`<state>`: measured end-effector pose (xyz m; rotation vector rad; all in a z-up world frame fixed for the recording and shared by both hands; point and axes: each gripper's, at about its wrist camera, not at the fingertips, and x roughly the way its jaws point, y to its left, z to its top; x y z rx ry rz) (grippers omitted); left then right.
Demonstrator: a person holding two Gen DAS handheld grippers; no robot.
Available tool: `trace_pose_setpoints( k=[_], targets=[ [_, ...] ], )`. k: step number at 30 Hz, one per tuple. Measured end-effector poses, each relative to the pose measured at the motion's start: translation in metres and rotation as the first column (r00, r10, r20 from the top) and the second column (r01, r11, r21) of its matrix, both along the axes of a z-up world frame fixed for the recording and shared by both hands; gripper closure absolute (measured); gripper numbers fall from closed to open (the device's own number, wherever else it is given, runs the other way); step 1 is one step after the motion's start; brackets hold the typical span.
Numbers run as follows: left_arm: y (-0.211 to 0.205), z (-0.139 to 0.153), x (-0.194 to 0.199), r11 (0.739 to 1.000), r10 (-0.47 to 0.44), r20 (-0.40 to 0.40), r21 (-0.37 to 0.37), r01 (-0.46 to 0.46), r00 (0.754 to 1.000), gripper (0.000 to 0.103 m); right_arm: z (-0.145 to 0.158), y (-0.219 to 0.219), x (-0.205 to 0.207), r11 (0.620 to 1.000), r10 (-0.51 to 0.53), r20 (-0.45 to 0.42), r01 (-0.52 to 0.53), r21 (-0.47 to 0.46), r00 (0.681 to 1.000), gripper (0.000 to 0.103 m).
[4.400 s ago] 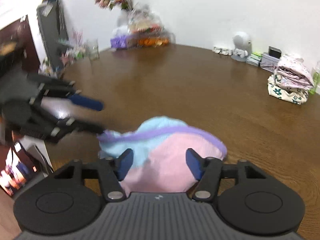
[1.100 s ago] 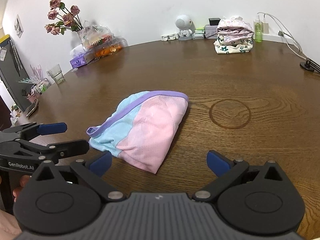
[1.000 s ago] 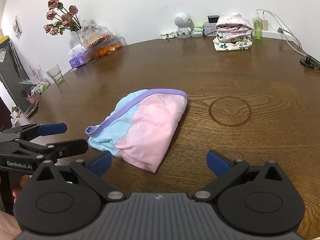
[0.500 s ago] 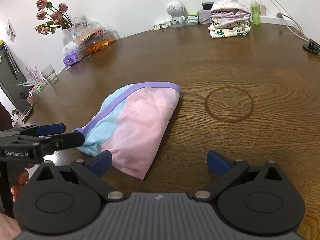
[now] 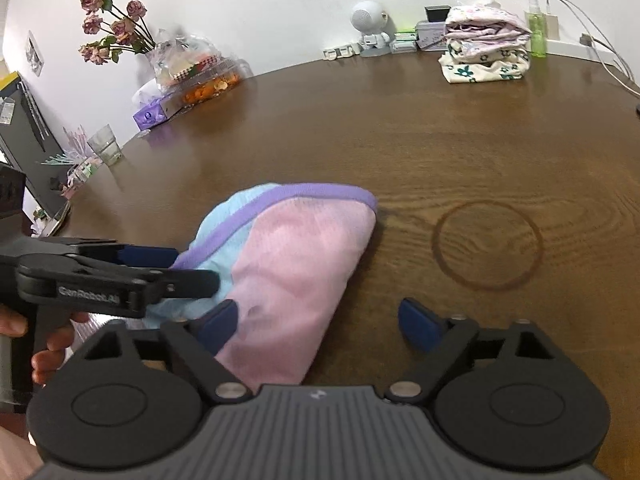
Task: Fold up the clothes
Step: 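Grasp the folded bundle with the right gripper while the left gripper grasps it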
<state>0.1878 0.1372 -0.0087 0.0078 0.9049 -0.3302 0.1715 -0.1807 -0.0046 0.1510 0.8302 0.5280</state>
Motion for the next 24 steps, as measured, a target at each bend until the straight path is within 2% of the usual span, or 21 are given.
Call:
trace_pose_setpoints(
  k=[4,7,8,9,12,17,24],
  targets=[
    [-0.009,0.0,0.009,0.997,-0.059,-0.012,0.038,0.06,0.998,0.028,-0.002,0.007,0.007,1.0,0.005,0.01,-0.005,0.016,1.0,0.034],
    [-0.012,0.002,0.013,0.997,-0.072,-0.026,0.015,0.072,0.997,0.053,-0.004,0.006,0.011,0.999,-0.013,0.006,0.013,0.053,1.0,0.049],
    [-0.013,0.003,0.014,0.997,-0.073,-0.03,0.0,0.073,0.997,0.066,-0.005,0.004,0.013,0.997,-0.021,-0.001,0.021,0.071,1.0,0.059],
    [-0.014,0.002,0.015,0.997,-0.073,-0.038,-0.018,0.072,0.997,0.068,-0.007,0.002,0.015,0.996,-0.028,-0.009,0.028,0.085,1.0,0.064],
    [-0.016,0.0,0.015,0.997,-0.072,-0.029,-0.044,0.071,0.997,0.071,-0.009,-0.001,0.019,0.994,-0.033,-0.018,0.035,0.107,0.999,0.064],
    [-0.009,-0.002,0.019,0.991,-0.048,-0.047,-0.13,0.041,0.998,0.072,-0.011,-0.004,0.024,0.99,-0.038,-0.031,0.042,0.133,0.999,0.065],
    [-0.001,-0.003,0.021,0.984,-0.047,-0.048,-0.172,0.038,0.998,0.074,-0.015,-0.012,0.029,0.981,-0.034,-0.055,0.044,0.189,0.998,0.065]
  ],
)
